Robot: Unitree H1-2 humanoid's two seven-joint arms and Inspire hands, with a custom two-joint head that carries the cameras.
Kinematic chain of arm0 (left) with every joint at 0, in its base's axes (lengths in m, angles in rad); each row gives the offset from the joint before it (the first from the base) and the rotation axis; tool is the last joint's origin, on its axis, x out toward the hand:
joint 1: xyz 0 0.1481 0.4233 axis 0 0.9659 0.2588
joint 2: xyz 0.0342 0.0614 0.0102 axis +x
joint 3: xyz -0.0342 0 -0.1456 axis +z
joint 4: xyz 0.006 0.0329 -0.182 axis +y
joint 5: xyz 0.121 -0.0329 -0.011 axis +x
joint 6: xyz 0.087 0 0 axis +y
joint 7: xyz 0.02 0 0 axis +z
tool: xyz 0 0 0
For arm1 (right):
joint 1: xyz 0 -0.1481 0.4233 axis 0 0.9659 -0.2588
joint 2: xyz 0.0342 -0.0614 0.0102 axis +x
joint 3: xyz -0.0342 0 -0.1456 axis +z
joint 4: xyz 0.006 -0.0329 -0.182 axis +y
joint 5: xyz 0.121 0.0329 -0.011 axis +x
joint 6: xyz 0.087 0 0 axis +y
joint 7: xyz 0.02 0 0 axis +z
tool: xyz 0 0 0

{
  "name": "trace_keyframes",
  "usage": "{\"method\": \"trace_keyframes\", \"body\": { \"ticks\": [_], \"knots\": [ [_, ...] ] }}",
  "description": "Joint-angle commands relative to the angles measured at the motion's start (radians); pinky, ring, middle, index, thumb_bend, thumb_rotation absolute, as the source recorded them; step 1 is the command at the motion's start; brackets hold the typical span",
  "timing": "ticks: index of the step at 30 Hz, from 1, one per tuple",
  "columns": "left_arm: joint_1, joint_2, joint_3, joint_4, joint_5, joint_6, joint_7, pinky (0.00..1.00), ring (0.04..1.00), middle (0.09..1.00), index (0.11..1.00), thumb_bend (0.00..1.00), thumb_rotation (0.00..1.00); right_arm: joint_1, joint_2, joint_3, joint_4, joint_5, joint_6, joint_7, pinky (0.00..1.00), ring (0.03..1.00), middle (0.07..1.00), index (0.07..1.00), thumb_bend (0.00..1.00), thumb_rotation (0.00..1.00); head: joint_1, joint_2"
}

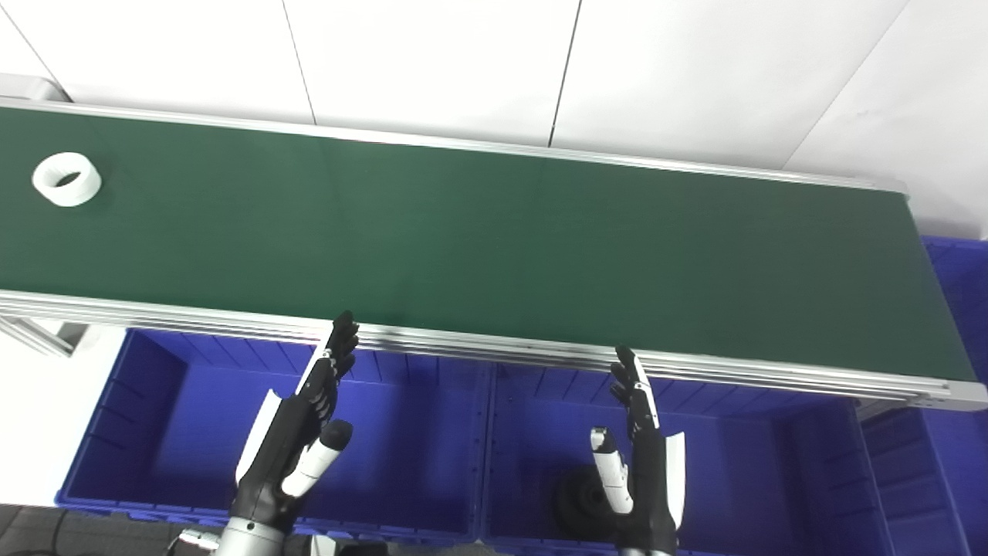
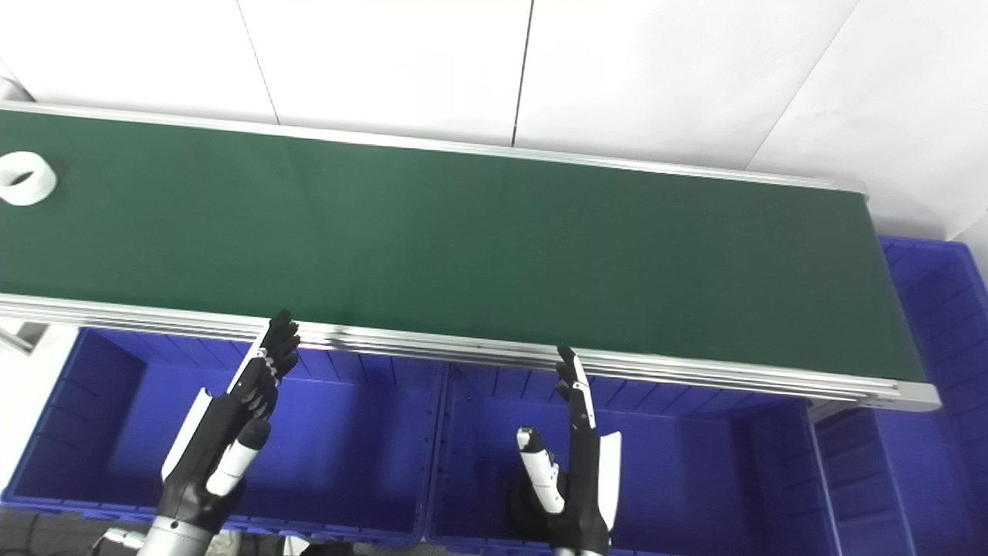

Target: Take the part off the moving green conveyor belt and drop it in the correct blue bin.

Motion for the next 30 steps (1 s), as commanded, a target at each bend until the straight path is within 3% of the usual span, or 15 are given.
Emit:
{"method": "trace_keyframes", "body": {
  "ticks": [1, 16, 23, 27, 30],
  "knots": [
    [0.001, 0.004, -0.004, -0.044, -0.001, -0.014, -0.002, 1.00, 1.000, 1.000, 1.000, 0.89, 0.89, 0.030, 0.057, 0.041, -0.023, -0.019, -0.031, 0.004, 0.86, 0.903, 0.933, 0.921, 0.68, 1.00, 0.003, 0.002],
    [0.024, -0.004, -0.013, -0.054, 0.008, -0.023, 0.004, 1.00, 1.000, 1.000, 1.000, 0.89, 0.89, 0.055, 0.055, 0.039, -0.067, 0.003, -0.031, 0.046, 0.86, 0.898, 0.931, 0.917, 0.70, 1.00, 0.019, 0.006],
    [0.054, -0.005, -0.023, -0.116, 0.013, 0.040, 0.008, 0.98, 1.000, 1.000, 1.000, 0.90, 0.90, 0.069, 0.058, 0.035, -0.069, -0.018, -0.031, 0.037, 0.84, 0.887, 0.921, 0.914, 0.72, 1.00, 0.032, 0.027],
    [0.060, 0.000, -0.022, -0.115, 0.025, 0.025, 0.011, 0.97, 1.000, 1.000, 1.000, 0.89, 0.91, 0.066, 0.053, 0.041, -0.068, -0.009, -0.031, 0.049, 0.85, 0.888, 0.926, 0.912, 0.70, 1.00, 0.041, 0.027],
    [0.066, -0.015, -0.026, -0.130, 0.031, 0.061, 0.017, 0.96, 1.000, 1.000, 1.000, 0.91, 0.90, 0.072, 0.046, 0.033, -0.075, 0.016, -0.031, 0.061, 0.86, 0.891, 0.929, 0.920, 0.72, 1.00, 0.071, 0.033]
  ]
}}
